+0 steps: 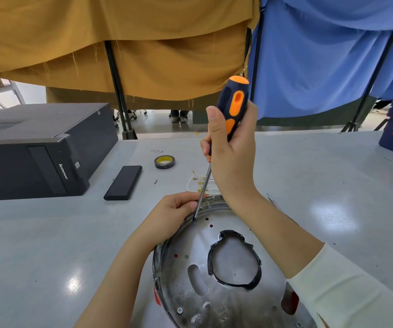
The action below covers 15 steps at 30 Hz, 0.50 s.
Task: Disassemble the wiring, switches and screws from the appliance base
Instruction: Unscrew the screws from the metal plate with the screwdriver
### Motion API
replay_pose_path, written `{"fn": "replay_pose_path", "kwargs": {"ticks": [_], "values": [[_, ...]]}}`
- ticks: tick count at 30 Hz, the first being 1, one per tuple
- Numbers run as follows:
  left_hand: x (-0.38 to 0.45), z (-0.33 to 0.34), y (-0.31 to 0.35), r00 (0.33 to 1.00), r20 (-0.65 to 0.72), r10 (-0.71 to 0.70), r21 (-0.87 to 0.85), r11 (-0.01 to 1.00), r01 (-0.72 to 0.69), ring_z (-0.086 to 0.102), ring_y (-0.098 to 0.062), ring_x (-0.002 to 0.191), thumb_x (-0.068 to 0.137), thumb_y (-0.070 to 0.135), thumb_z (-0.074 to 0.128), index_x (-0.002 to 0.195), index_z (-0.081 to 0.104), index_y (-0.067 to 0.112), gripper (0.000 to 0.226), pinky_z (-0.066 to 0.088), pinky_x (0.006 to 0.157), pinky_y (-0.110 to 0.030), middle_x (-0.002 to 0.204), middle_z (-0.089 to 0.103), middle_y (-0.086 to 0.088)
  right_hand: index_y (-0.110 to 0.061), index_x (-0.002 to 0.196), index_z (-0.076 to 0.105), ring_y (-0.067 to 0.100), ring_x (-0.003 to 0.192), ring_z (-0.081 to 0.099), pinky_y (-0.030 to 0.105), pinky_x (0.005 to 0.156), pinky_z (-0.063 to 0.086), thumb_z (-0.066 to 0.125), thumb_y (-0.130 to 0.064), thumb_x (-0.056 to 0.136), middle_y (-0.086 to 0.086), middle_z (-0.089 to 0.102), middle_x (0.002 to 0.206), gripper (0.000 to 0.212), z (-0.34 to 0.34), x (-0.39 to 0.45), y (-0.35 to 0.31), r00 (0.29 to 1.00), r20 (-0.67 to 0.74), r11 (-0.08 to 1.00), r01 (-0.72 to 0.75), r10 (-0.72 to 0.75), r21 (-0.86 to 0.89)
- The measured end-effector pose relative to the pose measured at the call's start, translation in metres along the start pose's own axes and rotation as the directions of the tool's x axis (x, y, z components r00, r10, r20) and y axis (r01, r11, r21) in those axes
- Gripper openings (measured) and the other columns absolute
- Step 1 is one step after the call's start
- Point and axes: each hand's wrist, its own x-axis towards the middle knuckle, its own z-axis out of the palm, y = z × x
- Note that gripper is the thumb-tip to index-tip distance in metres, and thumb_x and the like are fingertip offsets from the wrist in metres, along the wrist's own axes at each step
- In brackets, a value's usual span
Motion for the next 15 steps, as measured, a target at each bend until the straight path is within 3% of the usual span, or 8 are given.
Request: {"fn": "replay_pose_path", "kwargs": {"ticks": [4, 7, 11, 13, 15], "values": [[0.000, 0.000, 0.000, 1.000, -0.021, -0.016, 0.019, 1.000, 0.017, 0.063, -0.009, 0.107, 0.098, 0.011, 0.047, 0.108, 0.068, 0.036, 0.033, 0.046, 0.096, -0.019, 0.106, 0.072, 0.010, -0.017, 0.120, 0.037, 0.015, 0.042, 0.040, 0.021, 0.041, 0.036, 0.047, -0.020, 0.099, -0.004, 0.045, 0.069, 0.023, 0.002, -0.007, 0.005, 0.973, 0.206, 0.992, -0.118, 0.106, 0.050], [0.000, 0.000, 0.000, 1.000, -0.009, -0.011, 0.017, 1.000, 0.011, 0.063, -0.018, 0.106, 0.099, 0.011, 0.046, 0.113, 0.068, 0.029, 0.032, 0.042, 0.102, -0.031, 0.109, 0.072, -0.002, -0.014, 0.106, 0.044, 0.011, 0.042, 0.030, 0.019, 0.039, 0.027, 0.047, -0.018, 0.100, 0.000, 0.037, 0.061, 0.008, -0.001, -0.010, 0.009, 0.917, 0.290, 0.945, -0.313, 0.275, 0.095], [-0.002, 0.000, 0.002, 1.000, -0.002, -0.003, 0.005, 1.000, 0.003, 0.063, 0.000, 0.104, 0.098, 0.011, 0.048, 0.108, 0.068, 0.034, 0.033, 0.044, 0.088, -0.008, 0.104, 0.072, 0.017, -0.013, 0.085, 0.042, 0.009, 0.043, 0.023, 0.019, 0.039, 0.019, 0.047, -0.025, 0.099, -0.003, 0.028, 0.056, 0.019, -0.005, -0.010, 0.012, 0.853, 0.330, 0.871, -0.469, 0.404, 0.144], [-0.003, 0.000, 0.002, 1.000, -0.010, -0.005, -0.003, 1.000, 0.005, 0.062, 0.004, 0.101, 0.098, 0.009, 0.047, 0.105, 0.068, 0.035, 0.034, 0.041, 0.082, -0.002, 0.103, 0.071, 0.019, -0.017, 0.078, 0.039, 0.007, 0.041, 0.024, 0.017, 0.038, 0.022, 0.047, -0.023, 0.100, -0.008, 0.030, 0.051, 0.024, -0.004, -0.012, 0.012, 0.889, 0.261, 0.889, -0.427, 0.377, 0.168], [-0.002, 0.000, 0.002, 1.000, -0.015, -0.007, -0.004, 1.000, 0.007, 0.062, 0.004, 0.103, 0.099, 0.008, 0.046, 0.108, 0.069, 0.033, 0.034, 0.041, 0.086, -0.004, 0.107, 0.071, 0.017, -0.017, 0.077, 0.039, 0.007, 0.040, 0.027, 0.017, 0.038, 0.025, 0.047, -0.022, 0.100, -0.009, 0.032, 0.049, 0.025, -0.004, -0.013, 0.011, 0.928, 0.178, 0.917, -0.356, 0.326, 0.180]]}}
